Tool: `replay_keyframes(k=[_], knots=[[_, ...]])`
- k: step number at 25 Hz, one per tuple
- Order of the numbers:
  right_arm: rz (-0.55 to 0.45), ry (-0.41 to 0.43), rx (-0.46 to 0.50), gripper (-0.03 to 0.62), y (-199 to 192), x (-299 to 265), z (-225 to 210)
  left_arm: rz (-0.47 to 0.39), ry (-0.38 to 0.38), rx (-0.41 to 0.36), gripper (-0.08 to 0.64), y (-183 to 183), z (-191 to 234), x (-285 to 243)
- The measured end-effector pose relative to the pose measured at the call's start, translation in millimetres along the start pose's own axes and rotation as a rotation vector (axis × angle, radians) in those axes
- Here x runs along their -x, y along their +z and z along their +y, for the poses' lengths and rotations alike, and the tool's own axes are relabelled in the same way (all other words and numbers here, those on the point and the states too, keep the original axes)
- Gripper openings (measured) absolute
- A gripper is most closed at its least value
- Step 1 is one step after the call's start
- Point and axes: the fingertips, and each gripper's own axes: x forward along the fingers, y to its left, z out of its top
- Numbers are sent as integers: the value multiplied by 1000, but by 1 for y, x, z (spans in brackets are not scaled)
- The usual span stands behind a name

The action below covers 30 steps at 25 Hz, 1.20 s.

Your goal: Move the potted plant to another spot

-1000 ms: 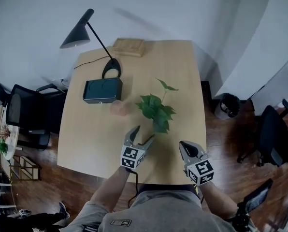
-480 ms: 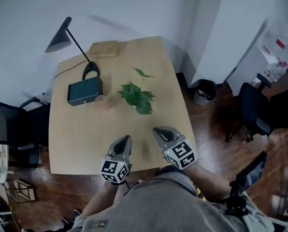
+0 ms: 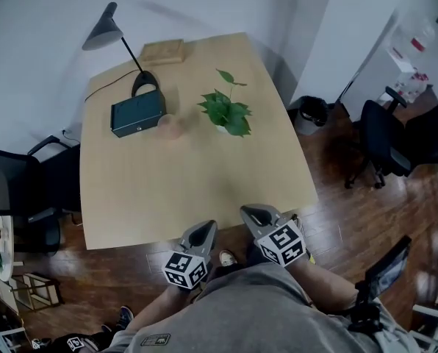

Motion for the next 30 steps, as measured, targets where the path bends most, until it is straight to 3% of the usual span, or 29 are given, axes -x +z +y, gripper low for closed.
replay_keyframes(k=[6, 10, 30], knots=[[-3, 38, -89, 6, -31, 39, 42, 22, -124, 5, 3, -19, -42, 16], [-9, 38, -117, 5, -36, 52, 45, 3, -149, 6, 3, -16, -59, 20], [-54, 74, -76, 5, -36, 69, 39, -18, -37, -6, 3, -27, -77, 18]])
